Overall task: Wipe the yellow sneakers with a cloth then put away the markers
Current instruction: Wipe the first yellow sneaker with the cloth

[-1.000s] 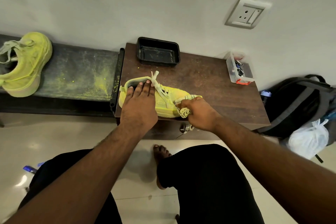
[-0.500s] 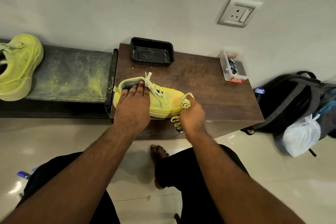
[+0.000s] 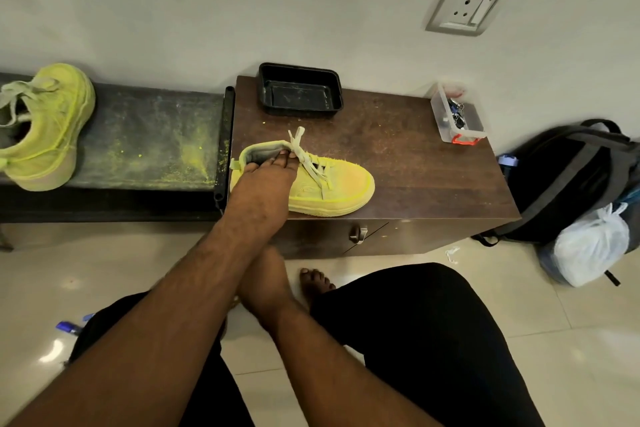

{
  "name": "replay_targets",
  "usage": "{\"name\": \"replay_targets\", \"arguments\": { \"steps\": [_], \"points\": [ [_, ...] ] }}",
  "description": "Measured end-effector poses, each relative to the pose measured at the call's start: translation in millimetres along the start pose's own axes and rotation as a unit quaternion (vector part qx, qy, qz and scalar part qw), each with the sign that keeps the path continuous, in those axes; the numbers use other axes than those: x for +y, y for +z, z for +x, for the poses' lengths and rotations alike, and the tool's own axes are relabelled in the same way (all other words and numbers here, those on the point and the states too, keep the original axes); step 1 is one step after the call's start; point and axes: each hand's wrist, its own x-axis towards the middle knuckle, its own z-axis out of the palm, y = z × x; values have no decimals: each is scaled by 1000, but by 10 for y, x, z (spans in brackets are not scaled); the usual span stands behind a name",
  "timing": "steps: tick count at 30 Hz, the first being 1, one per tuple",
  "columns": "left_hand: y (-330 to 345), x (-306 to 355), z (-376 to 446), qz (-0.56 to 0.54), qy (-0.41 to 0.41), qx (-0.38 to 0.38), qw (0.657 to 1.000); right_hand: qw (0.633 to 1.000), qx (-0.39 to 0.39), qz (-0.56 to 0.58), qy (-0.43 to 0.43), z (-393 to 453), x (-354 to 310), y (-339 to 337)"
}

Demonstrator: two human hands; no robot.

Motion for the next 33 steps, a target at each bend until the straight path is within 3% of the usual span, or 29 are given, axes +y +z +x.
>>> {"name": "replay_targets", "arguments": {
  "steps": [5,8,10,12,15,19,22,25,30,33],
  "points": [
    [12,4,11,-5,3,10,1000,981,82,133,113,-42,-89,-931],
    [-3,-16,22,-5,13,17,1000,982,139,110,72,-58,-290,-1715],
    [-32,-62,42,-6,23,18,1000,982,184,-37,13,39,-354,-2001],
    [-59,-131,77,-3,37,24,999,959,190,-205,-49,130,-395,-2051],
    [-97,-240,116,-31,60,40,997,918,86,-358,-147,232,-471,-1941],
    [-108,-356,95,-161,68,47,984,790,-99,-578,-180,171,-421,-1555],
    [-111,-406,79,-291,16,96,952,661,-75,-654,-361,137,-184,-1253],
    [-167,-403,108,-299,0,72,951,565,-40,-665,-487,371,-62,-1028],
    [-293,-403,149,-267,-10,14,963,442,-49,-783,-435,550,-247,-746],
    [-337,-382,180,-221,-9,3,975,333,-62,-861,-379,489,-200,-571]
  ]
}}
